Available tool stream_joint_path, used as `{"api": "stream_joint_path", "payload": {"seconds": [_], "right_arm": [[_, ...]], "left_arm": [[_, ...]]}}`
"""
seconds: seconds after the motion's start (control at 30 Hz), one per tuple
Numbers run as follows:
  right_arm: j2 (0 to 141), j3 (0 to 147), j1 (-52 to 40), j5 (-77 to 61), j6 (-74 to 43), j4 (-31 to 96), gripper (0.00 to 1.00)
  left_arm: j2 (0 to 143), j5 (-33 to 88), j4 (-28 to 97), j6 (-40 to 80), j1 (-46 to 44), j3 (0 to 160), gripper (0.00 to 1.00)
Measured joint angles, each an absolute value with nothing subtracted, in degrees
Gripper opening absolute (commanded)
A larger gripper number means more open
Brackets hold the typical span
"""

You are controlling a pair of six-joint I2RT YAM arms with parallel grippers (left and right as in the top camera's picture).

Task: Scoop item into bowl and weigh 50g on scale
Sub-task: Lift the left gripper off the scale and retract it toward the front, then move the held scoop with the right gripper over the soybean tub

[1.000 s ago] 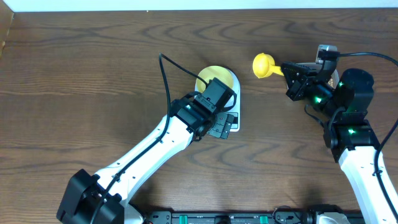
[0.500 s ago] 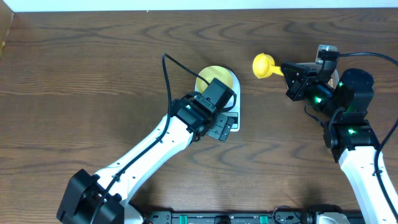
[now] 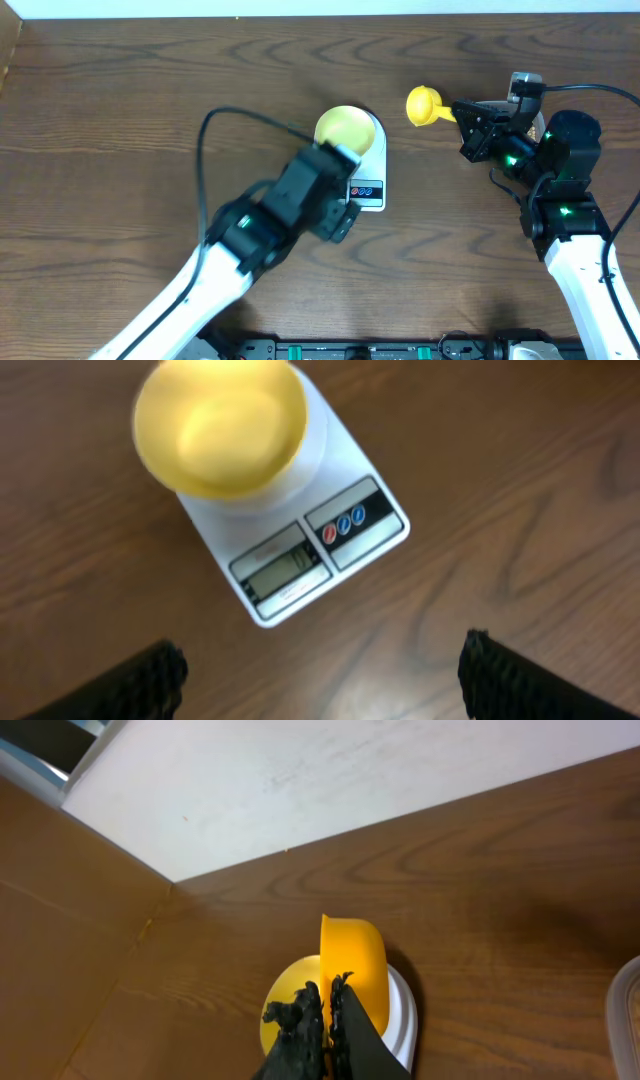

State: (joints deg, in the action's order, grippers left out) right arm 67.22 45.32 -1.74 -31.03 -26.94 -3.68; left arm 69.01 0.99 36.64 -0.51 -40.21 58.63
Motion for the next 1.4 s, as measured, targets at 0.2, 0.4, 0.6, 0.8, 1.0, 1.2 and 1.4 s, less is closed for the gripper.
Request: {"api": "stream_joint_path", "payload": {"seconds": [0.2,0.4,0.6,0.8,1.0,1.2,1.4], "right_arm": [[67.2,45.3,-1.7,-31.1,-26.9,-3.7,0.01],[67.2,45.3,-1.7,-31.1,-26.9,-3.7,0.01],[67.2,45.3,-1.7,-31.1,-26.9,-3.7,0.01],[67.2,45.3,-1.7,-31.1,-26.9,-3.7,0.01],[67.2,45.3,-1.7,-31.1,-26.9,-3.7,0.01],[67.2,45.3,-1.7,-31.0,-26.9,-3.9,0.01],[67.2,45.3,-1.7,-31.1,-26.9,-3.9,0.01]], "left_arm": [[58.5,1.1,32.6,-1.1,-37.6,49.9,0.89],[56.8,3.3,33.2,-1.8,-32.3,49.8,0.89],[62.3,8.8,32.5,-3.0,-29.0,49.8,0.89],[63.7,12.5,31.9,-5.1,-28.9,49.8,0.89],[63.7,12.9,31.9,-6.0,-28.9,49.8,0.89],[63.7,8.5,31.3,-4.4,-28.9,49.8,0.89],[64.0,6.9,31.0,-3.0,-28.9,49.8,0.89]]}}
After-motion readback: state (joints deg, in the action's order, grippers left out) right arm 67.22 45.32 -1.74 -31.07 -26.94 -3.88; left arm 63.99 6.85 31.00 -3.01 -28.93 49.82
